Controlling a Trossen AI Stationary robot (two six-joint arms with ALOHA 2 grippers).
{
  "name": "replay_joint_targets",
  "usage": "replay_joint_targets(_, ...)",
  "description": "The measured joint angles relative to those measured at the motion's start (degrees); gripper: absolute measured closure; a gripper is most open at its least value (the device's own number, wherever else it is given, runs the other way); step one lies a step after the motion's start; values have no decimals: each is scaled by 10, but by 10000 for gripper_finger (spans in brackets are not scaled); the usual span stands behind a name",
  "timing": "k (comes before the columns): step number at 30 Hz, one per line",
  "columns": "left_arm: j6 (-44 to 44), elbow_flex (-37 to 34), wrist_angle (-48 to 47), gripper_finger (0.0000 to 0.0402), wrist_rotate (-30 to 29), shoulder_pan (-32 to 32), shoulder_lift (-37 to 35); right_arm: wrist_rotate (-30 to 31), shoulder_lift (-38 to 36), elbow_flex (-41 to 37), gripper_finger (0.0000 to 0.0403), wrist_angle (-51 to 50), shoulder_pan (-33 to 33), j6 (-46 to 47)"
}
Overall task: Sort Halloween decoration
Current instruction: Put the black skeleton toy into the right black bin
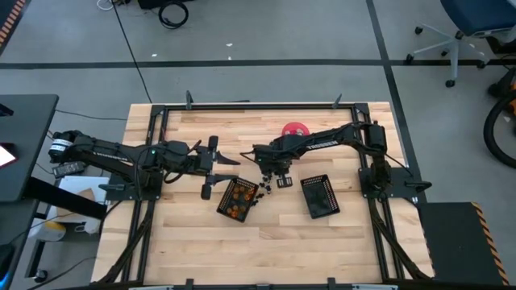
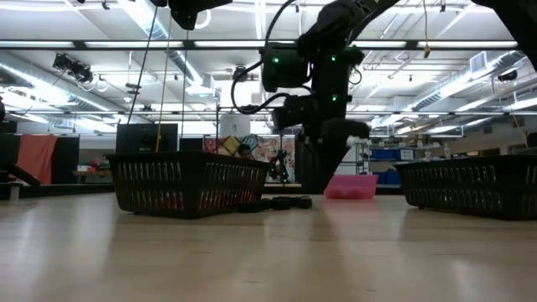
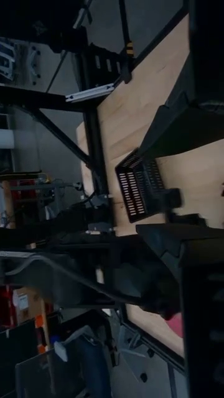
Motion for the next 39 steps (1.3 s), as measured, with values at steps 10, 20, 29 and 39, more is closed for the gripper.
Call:
replay_joint_targets(10,0,0,-7,246,0,2,0,-22,-1,80,365,-305,46,112)
replay_joint_targets(20,3,0,-7,246,0,2,0,-75,-29,85,364,-406,86,225)
replay_joint_targets(29,-5,0,-5,246,0,2,0,-123,-31,36,308,-414,110,273)
replay_joint_targets(39,-8,0,6,246,0,2,0,-111,-31,77,250,-409,102,272)
